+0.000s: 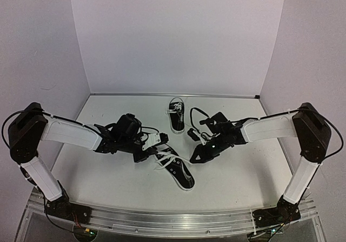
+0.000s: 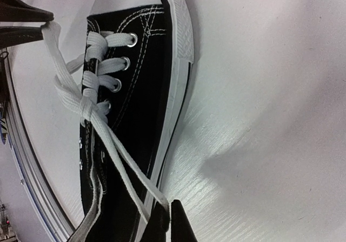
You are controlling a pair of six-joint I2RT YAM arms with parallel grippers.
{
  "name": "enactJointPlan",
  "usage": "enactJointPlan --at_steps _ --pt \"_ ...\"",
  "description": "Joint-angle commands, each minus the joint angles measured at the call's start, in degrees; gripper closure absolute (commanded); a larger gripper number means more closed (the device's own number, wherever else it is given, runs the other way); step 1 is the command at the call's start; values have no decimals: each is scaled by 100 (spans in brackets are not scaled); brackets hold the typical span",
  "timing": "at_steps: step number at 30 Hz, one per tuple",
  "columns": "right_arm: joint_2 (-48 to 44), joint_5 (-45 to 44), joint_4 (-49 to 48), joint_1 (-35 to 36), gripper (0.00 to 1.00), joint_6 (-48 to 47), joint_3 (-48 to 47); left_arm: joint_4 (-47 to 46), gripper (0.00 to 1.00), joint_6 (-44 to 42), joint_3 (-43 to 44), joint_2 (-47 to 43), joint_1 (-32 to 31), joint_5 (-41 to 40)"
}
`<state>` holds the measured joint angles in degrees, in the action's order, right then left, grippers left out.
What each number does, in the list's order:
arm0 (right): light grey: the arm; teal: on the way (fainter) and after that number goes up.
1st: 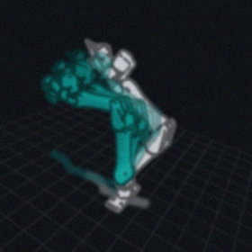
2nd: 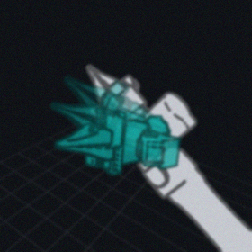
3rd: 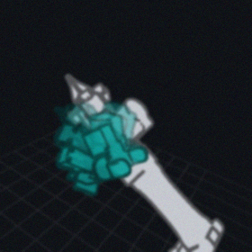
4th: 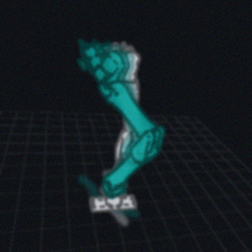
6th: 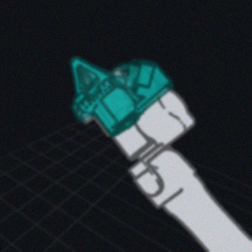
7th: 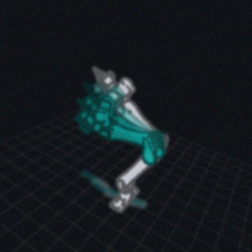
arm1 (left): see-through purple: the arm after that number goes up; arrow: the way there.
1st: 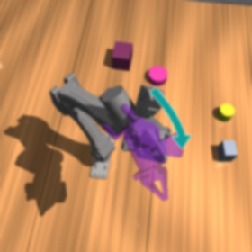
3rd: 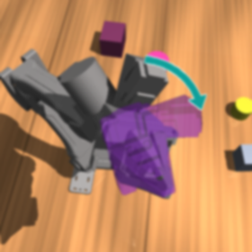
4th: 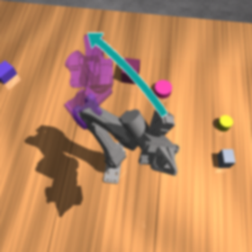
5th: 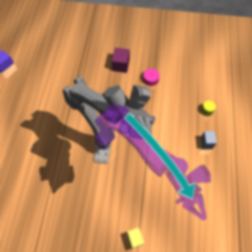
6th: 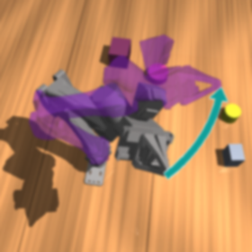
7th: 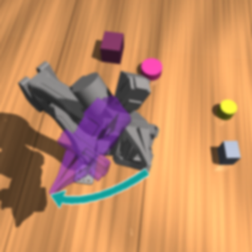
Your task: Tie the shoes
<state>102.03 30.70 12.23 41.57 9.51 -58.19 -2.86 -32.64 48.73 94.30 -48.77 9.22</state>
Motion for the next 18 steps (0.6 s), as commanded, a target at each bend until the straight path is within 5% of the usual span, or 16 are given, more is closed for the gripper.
enactJointPlan --at_steps 1,7,18 --pt "-345 -82 123 -26 64 69 -114 79 74 230 -12 -276 16 -126" --pt "-609 -354 210 -104 46 150 -98 44 67 507 -347 -635 -23 52" --pt "-439 503 33 -102 45 131 -42 -53 54 510 -16 98 -585 -466"
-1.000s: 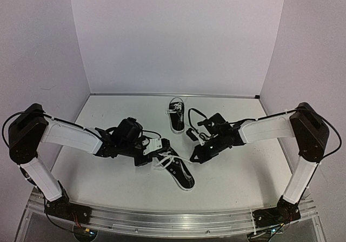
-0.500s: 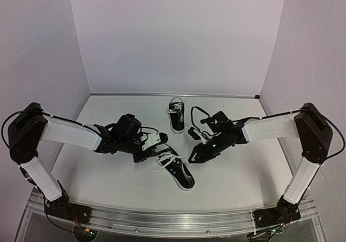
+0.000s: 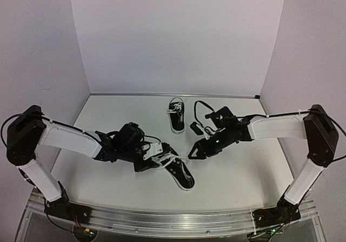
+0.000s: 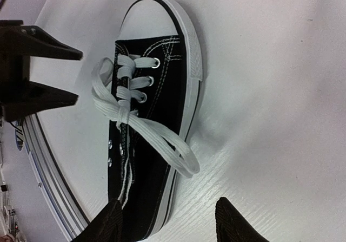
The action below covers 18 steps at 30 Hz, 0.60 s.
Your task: Tie the shoes
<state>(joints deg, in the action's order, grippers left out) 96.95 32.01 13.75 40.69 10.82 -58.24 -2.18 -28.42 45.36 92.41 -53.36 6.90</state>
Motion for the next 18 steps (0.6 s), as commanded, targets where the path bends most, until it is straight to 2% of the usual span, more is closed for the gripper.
enactJointPlan --at_steps 1,6,13,18 --pt "118 417 -171 -8 46 6 -18 -173 55 102 368 351 -138 -303" --pt "504 572 -455 7 48 22 14 -238 60 108 620 623 -138 -719" --pt "836 446 -684 32 49 111 -25 -296 77 23 765 602 -139 -1126" --pt "1001 364 -715 32 57 106 -81 -392 84 -84 1054 798 -121 -1245"
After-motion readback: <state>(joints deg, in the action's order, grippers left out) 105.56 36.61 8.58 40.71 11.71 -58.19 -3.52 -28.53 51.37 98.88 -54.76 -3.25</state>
